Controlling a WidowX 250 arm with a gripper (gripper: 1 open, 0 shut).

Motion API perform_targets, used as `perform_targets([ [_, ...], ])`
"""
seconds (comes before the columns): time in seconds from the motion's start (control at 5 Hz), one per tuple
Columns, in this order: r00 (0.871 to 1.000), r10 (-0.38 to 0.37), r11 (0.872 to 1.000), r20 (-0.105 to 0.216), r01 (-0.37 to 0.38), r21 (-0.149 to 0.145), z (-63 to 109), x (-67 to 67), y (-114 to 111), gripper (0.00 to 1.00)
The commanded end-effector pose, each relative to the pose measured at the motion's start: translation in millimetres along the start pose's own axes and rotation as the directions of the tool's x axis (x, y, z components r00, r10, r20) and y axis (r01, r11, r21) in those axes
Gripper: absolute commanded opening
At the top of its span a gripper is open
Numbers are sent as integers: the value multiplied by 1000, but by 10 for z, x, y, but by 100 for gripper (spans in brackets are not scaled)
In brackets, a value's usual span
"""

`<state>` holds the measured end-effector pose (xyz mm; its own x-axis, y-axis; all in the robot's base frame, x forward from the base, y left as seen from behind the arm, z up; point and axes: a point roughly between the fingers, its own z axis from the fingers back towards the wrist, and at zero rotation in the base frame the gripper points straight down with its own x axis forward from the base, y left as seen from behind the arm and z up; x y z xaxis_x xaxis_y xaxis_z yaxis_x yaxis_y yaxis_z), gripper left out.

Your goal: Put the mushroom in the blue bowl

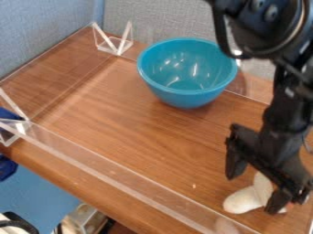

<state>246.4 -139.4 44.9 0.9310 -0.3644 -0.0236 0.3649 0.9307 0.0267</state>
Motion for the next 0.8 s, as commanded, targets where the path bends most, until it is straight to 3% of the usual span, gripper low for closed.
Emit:
perform_targets([
  [0.0,999,-12,1000,53,12,4,104,126,21,100],
  [0.2,998,-22,1000,54,21,6,82,184,46,0],
  [0.6,998,-42,999,41,42,6,95,156,23,0],
])
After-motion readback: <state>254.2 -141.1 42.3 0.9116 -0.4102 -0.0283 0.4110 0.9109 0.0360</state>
